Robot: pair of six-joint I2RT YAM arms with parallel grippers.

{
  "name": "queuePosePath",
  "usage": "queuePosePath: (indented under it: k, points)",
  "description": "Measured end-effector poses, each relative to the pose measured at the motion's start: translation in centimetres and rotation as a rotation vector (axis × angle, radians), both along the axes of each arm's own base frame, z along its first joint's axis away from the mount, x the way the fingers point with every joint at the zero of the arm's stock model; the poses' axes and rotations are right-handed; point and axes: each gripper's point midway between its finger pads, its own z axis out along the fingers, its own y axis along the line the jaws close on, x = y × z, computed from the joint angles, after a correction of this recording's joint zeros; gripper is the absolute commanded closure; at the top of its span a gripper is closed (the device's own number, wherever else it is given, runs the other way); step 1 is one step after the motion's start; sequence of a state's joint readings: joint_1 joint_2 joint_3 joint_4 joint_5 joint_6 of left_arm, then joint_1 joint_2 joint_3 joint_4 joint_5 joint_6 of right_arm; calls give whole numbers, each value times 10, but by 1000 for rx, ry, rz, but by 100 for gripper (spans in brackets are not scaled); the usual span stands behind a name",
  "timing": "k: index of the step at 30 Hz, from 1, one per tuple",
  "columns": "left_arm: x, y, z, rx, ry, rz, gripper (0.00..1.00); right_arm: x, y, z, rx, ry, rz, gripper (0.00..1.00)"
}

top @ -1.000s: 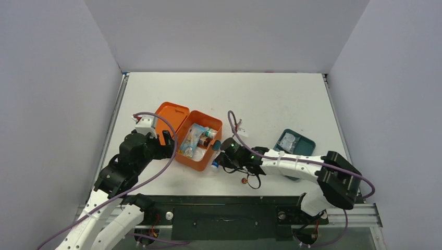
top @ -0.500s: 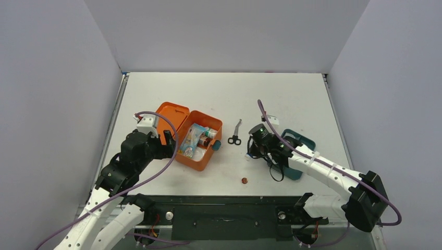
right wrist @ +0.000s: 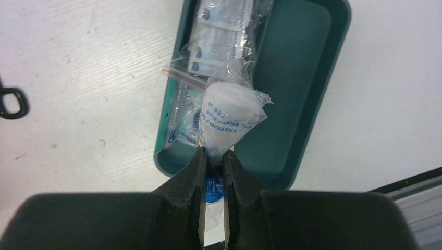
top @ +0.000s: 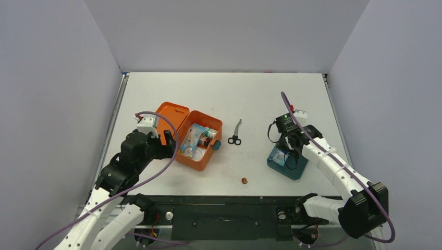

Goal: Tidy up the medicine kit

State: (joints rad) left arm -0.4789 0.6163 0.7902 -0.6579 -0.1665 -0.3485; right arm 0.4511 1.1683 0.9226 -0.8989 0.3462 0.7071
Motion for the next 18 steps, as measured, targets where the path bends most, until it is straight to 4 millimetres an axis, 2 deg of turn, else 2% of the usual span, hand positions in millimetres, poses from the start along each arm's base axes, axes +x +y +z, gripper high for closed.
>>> queuePosePath:
  k: [10,18]
  points:
    - [-3,-2,5,-14,-17,-20,22,-4,-45,-13,-124,130,-67,100]
    - [-4,-4,6,-20,-24,-38,22,-6,-61,-27,-181,216,-84,100]
